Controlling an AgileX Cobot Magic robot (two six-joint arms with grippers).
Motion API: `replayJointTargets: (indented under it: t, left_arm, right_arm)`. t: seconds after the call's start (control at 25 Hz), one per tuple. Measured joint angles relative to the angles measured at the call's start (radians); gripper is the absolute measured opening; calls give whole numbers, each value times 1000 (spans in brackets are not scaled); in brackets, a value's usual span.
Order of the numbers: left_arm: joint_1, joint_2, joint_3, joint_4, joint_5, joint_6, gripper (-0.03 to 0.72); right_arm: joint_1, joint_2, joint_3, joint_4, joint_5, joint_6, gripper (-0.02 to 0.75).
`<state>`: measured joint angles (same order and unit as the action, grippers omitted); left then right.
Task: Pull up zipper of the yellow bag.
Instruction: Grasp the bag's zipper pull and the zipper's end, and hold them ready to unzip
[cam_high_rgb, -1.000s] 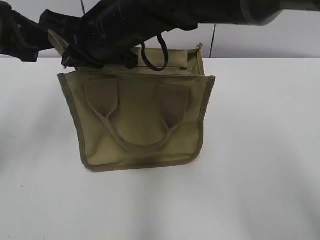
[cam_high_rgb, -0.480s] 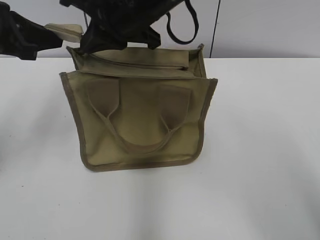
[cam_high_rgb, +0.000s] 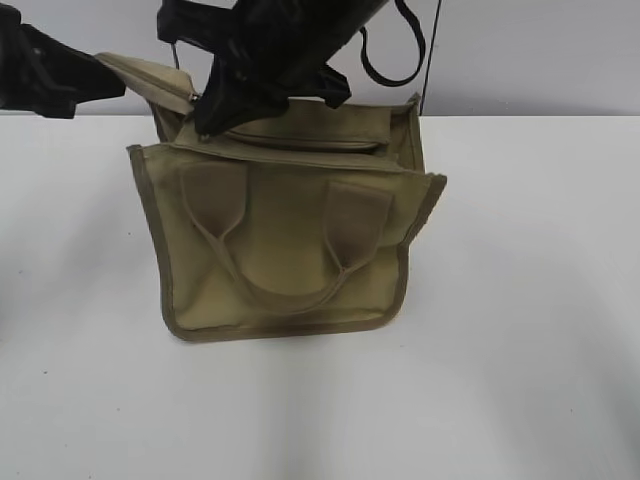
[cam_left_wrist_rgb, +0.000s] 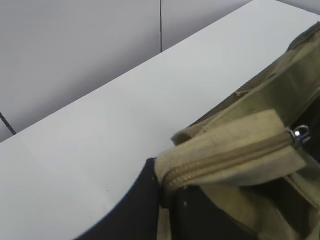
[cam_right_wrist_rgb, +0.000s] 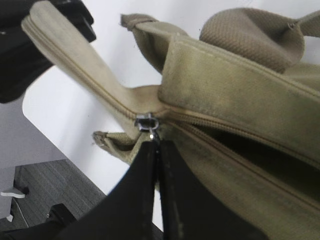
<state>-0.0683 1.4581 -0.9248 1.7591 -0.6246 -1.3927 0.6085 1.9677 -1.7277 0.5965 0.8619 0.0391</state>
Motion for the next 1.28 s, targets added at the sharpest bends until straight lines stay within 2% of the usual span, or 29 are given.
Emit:
replayJointTargets:
  t: [0.24, 0.44, 0.8, 1.04, 1.28]
  left_arm:
    - [25, 0, 0, 1, 11, -17, 8]
    - [28, 0, 0, 1, 22, -20, 8]
    - [28, 0, 0, 1, 22, -20, 8]
    - [29, 0, 0, 1, 26, -20, 8]
    - [29, 0, 0, 0, 27, -20, 8]
  right_arm:
    - [-41, 1, -1, -44, 106, -6, -11]
    - [-52, 1, -1, -65, 125, -6, -11]
    - [-76, -5, -1, -279, 304, -28, -11]
    - [-138, -37, -1, -364, 336, -83, -11]
    - [-174, -46, -1, -385, 342, -106, -10]
